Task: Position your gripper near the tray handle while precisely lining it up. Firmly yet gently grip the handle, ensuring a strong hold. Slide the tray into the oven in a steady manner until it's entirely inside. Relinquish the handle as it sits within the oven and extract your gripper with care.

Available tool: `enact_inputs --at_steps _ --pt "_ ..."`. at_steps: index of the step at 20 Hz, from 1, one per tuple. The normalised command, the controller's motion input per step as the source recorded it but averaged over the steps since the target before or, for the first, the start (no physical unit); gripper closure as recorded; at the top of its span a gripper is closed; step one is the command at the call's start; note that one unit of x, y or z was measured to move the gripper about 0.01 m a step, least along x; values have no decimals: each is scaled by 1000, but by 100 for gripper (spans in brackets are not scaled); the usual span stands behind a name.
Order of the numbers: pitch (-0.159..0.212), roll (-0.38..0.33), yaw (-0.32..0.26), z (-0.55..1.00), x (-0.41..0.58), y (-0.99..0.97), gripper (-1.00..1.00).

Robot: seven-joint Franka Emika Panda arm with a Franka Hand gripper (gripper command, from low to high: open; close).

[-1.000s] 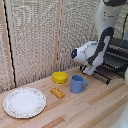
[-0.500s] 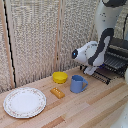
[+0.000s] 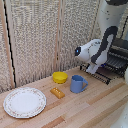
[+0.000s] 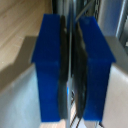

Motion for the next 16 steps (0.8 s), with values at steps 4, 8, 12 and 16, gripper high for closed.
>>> enact_inputs --at_steps 4,8,12,16 --pt "3 39 10 794 0 -517 100" --pt "-4 -1 0 670 0 -572 100" --pt "-17 0 -22 263 -4 -846 100" --pt "-17 -6 -9 148 -36 -983 100"
